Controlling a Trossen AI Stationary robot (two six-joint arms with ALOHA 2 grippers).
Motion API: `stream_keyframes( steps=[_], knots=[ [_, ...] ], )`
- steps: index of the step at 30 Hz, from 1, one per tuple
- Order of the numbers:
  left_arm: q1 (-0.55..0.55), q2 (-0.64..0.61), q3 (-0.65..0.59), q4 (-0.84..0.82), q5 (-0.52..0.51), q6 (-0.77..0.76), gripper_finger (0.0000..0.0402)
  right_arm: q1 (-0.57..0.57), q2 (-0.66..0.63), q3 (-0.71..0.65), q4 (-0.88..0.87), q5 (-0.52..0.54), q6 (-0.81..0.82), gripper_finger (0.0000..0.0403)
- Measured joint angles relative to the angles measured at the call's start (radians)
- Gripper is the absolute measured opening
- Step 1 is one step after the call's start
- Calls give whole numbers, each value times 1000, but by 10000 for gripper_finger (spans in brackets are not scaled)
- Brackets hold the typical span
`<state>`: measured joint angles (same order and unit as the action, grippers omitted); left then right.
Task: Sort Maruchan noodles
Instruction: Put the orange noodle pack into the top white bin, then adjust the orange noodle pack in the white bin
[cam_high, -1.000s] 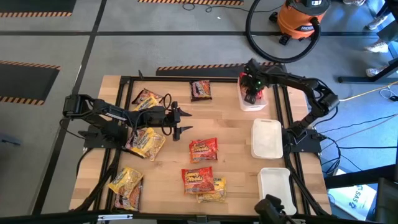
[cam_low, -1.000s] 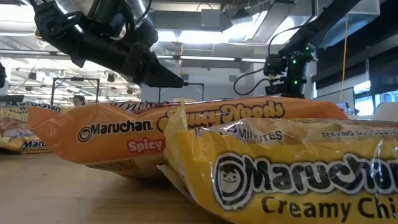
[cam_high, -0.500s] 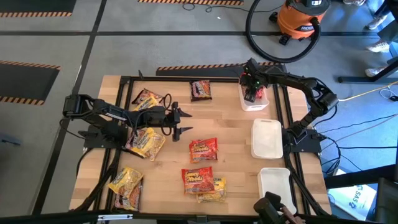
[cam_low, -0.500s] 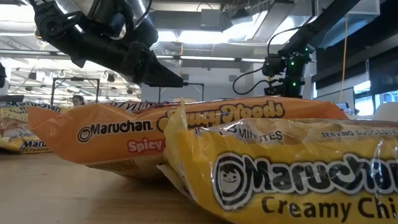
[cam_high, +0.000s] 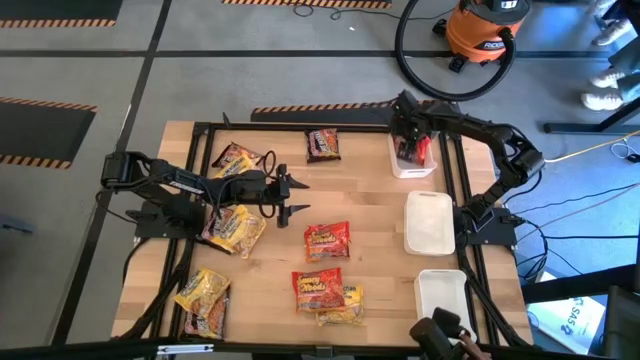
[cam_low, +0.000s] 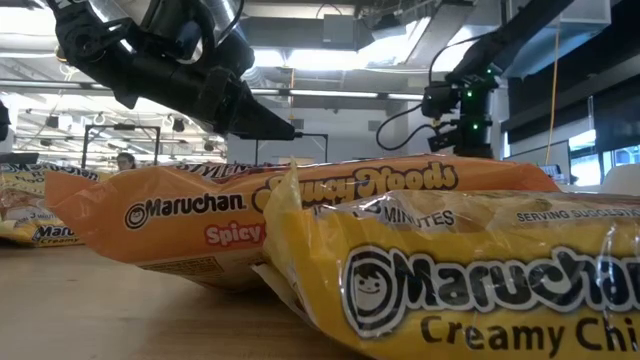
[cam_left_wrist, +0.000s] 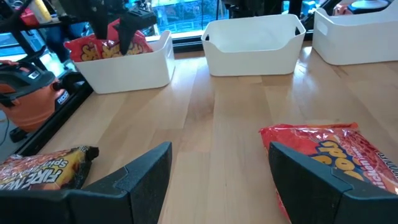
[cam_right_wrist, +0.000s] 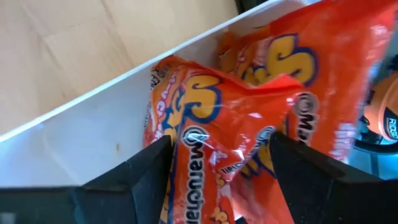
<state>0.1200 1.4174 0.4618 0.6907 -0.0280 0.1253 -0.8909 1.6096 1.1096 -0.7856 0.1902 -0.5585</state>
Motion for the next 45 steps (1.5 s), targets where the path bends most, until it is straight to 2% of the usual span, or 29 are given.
stream_keyframes(
  steps=[7, 13, 19, 24, 27, 31, 35, 37, 45],
  knots=[
    [0, 0, 0, -2, 0, 0, 261, 1, 0, 12, -42, 91, 2, 250],
    [0, 0, 0, -2, 0, 1, 261, 30, -7, 12, -78, 87, 9, 250],
    [0, 0, 0, -2, 0, 7, 261, 87, -67, 12, -89, 92, 25, 250],
    [-1, 0, 0, -3, 0, 7, 261, 132, -170, 12, -166, 95, 138, 249],
    [-1, 0, 0, -3, 0, 7, 261, 147, -237, 9, -216, 79, 267, 240],
    [-1, 0, 0, -3, 0, -10, 261, 145, -316, -47, -242, 17, 414, 217],
    [-1, 0, 0, -3, 0, -14, 261, 145, -380, -150, -239, -90, 422, 193],
    [-1, 0, 0, -2, 0, -16, 261, 146, -395, -192, -224, -106, 423, 184],
    [-1, 0, 0, 1, -4, -17, 261, 145, -395, -280, -184, -26, 362, 168]
  ],
)
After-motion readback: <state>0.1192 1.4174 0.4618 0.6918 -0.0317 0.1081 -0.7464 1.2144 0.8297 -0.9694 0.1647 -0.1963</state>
